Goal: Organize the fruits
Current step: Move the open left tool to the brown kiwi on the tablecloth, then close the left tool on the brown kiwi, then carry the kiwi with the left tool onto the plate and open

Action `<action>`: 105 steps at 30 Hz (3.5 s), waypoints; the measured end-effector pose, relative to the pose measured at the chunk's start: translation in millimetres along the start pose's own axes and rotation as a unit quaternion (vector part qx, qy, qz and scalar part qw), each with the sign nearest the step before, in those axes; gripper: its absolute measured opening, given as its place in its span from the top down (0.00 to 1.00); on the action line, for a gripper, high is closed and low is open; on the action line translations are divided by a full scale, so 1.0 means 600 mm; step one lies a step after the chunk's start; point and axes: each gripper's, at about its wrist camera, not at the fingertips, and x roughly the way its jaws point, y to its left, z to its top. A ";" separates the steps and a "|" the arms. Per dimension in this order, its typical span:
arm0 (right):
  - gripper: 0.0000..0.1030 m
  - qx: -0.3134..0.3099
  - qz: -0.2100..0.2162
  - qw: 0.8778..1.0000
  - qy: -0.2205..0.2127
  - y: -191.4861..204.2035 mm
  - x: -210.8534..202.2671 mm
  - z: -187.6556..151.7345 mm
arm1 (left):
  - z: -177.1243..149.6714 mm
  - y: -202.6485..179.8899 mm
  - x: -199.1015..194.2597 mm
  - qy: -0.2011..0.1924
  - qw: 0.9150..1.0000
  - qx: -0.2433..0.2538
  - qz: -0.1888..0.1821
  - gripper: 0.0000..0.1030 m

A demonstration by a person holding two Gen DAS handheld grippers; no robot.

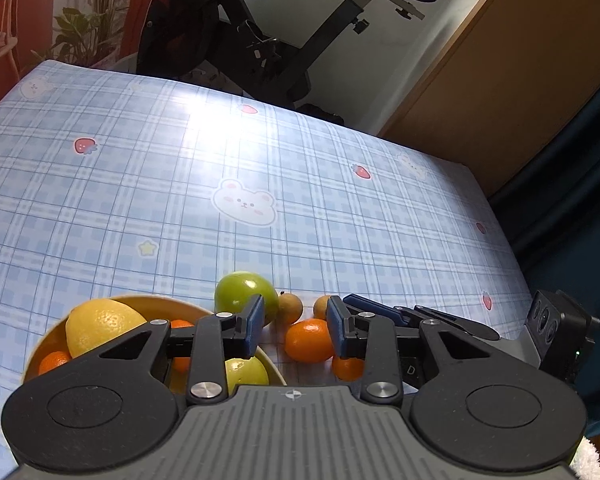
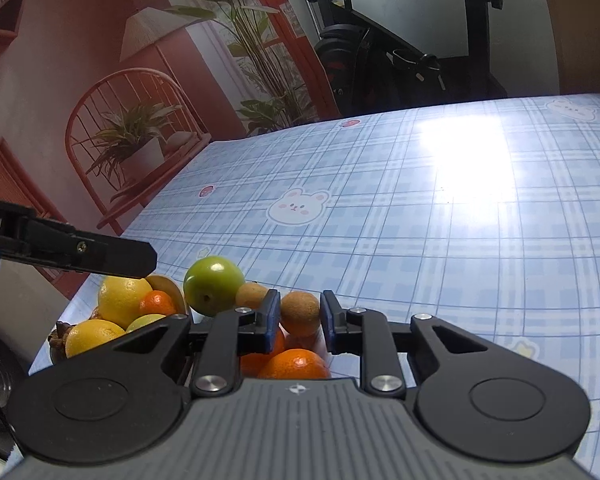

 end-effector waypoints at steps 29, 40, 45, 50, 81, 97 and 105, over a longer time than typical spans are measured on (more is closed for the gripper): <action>0.96 0.008 -0.071 0.995 -0.070 -0.084 -0.083 -0.047 | 0.028 -0.079 0.108 0.070 0.990 0.095 0.078 0.67; 0.94 0.026 -0.055 0.995 -0.076 -0.095 -0.094 -0.049 | 0.029 -0.087 0.106 0.050 0.994 0.084 0.049 0.67; 0.92 0.022 -0.050 0.995 -0.084 -0.092 -0.097 -0.049 | 0.033 -0.090 0.105 0.054 0.991 0.098 0.066 0.67; 0.88 0.020 -0.044 0.994 -0.098 -0.091 -0.105 -0.052 | 0.031 -0.083 0.126 0.070 0.992 0.085 0.060 0.67; 0.72 -0.047 -0.033 0.997 -0.042 -0.052 -0.056 -0.046 | -0.011 -0.046 0.023 -0.008 1.000 -0.011 -0.014 0.72; 0.72 -0.042 -0.002 0.995 -0.087 -0.014 -0.114 -0.058 | -0.101 -0.003 -0.107 -0.043 0.999 -0.013 0.015 0.72; 0.72 -0.091 0.054 0.993 -0.051 0.078 -0.096 -0.072 | -0.145 0.012 -0.105 -0.020 0.999 -0.009 0.024 0.72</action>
